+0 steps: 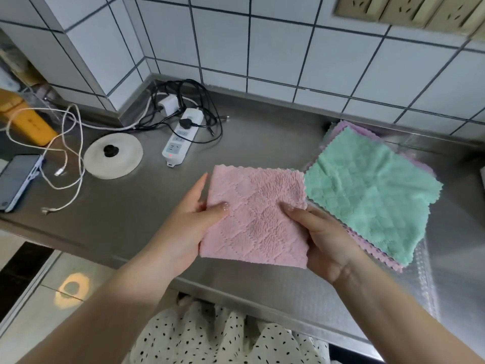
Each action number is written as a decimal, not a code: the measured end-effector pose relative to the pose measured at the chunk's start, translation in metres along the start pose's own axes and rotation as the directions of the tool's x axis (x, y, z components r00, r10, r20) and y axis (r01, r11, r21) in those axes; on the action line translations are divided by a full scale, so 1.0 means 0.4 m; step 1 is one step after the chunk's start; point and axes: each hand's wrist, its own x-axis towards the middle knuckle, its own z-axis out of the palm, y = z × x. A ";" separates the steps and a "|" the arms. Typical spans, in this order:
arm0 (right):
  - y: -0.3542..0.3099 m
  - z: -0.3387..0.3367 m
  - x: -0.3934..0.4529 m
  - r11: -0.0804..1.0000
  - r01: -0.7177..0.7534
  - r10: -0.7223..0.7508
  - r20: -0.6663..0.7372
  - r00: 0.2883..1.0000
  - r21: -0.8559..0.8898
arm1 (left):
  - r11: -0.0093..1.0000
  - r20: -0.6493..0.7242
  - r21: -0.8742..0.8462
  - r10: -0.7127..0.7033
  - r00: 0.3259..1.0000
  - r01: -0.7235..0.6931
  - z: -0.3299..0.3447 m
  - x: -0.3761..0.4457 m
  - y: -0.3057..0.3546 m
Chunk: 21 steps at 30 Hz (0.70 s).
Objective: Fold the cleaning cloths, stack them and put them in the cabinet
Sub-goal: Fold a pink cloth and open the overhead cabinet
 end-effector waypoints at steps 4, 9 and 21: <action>0.037 0.089 0.036 1.000 0.003 -0.003 -0.042 0.999 -0.004 | 0.971 0.088 -0.100 -0.210 0.974 0.219 -0.103 0.029 0.041; 0.110 0.242 0.086 0.993 0.117 -0.114 -0.139 0.984 0.014 | 0.944 0.257 -0.001 -0.320 0.912 0.331 -0.274 0.079 0.110; 0.445 0.528 -0.011 0.910 0.371 -0.221 -0.541 0.812 0.185 | 0.848 0.503 0.409 -0.517 0.693 0.336 -0.470 0.023 0.158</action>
